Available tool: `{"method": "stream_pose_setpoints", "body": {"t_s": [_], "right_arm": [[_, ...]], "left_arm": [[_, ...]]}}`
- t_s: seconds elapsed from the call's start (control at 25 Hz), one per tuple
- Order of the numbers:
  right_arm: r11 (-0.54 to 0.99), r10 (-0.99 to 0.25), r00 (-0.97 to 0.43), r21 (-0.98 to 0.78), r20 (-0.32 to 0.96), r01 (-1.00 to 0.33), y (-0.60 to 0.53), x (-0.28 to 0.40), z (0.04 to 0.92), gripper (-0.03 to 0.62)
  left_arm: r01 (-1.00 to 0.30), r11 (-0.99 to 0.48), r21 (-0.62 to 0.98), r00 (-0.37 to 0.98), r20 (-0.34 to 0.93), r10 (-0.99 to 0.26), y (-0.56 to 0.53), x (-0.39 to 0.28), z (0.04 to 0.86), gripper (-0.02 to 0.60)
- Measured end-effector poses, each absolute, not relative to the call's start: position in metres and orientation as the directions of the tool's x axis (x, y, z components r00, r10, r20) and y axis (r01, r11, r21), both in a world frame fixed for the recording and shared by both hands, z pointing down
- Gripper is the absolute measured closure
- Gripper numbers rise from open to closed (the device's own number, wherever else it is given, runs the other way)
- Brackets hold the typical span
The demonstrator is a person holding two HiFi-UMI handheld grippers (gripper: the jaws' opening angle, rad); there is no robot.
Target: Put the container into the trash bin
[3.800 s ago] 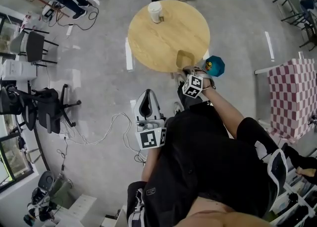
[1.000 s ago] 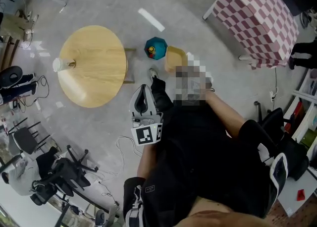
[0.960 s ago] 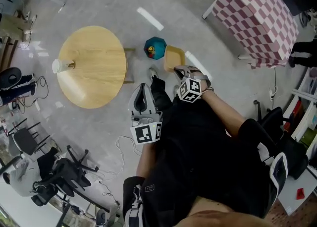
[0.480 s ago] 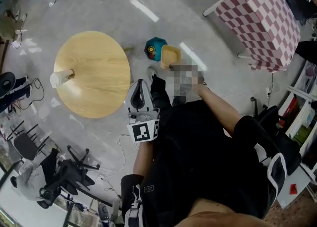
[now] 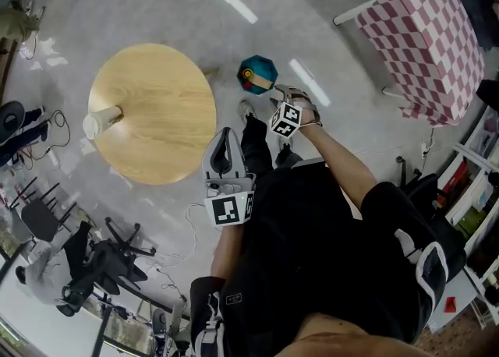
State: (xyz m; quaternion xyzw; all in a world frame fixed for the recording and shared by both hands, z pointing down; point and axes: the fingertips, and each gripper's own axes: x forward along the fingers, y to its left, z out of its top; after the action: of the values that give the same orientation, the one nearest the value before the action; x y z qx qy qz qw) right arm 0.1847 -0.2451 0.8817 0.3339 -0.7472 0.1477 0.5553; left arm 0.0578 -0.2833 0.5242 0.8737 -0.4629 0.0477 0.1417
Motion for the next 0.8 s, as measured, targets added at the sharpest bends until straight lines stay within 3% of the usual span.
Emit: {"method": "stream_pose_setpoints", "body": {"t_s": [0.36,0.8], "right_arm": [[0.694,-0.322,-0.155,0.122,0.934,-0.710,-0.247,0.186,0.883,0.429],[0.655,-0.376,-0.157,0.142,0.913,-0.742,-0.235,0.189,0.859,0.542]], "left_arm": [[-0.820,-0.534,0.207,0.571,0.226,-0.789,-0.298,0.050,0.531,0.572],[-0.813,-0.549,0.193,0.580,0.192,-0.791,-0.276,0.055,0.515,0.572]]}}
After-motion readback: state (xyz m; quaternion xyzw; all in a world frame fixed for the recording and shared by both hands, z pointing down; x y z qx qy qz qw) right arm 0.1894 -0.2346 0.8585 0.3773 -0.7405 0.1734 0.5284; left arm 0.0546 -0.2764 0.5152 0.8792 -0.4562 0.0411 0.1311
